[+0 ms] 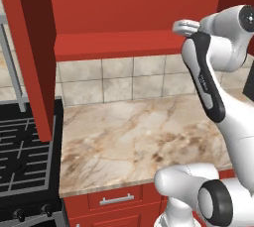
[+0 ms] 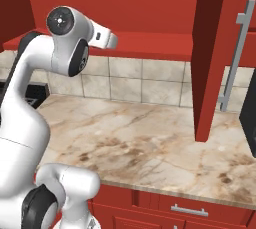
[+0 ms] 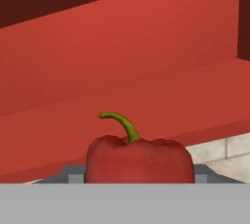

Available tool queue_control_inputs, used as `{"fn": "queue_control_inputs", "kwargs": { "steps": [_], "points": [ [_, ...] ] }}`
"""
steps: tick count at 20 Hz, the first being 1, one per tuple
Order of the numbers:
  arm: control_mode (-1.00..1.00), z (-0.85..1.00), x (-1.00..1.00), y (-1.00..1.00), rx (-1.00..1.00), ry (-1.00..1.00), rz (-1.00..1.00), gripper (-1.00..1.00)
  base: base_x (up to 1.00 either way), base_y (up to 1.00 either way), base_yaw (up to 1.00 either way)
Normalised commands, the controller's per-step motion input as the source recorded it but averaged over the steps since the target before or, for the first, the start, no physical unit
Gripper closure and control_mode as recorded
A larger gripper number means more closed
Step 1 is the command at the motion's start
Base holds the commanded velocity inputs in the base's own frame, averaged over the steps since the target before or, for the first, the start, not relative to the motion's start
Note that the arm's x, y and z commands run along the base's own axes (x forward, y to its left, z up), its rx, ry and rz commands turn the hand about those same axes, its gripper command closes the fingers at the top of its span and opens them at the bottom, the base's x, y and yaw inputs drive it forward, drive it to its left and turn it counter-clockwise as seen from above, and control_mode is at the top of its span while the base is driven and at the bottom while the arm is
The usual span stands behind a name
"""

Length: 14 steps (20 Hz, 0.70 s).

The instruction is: Pick the bell pepper from the counter and place it in the cabinet. Then close the cabinet.

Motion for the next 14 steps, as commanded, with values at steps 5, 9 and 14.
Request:
{"fn": "queue_control_inputs", "kwargs": {
  "steps": [5,9,14],
  "points": [
    [-1.00,0.00,0.66,0.01,0.00,0.04,0.00,1.00,0.00,0.00,0.00],
    [-1.00,-0.14,0.79,0.10,0.00,0.18,0.00,1.00,0.00,0.00,0.00],
    [-1.00,-0.32,0.80,0.19,0.00,0.21,0.00,1.00,0.00,0.00,0.00]
  ]
}}
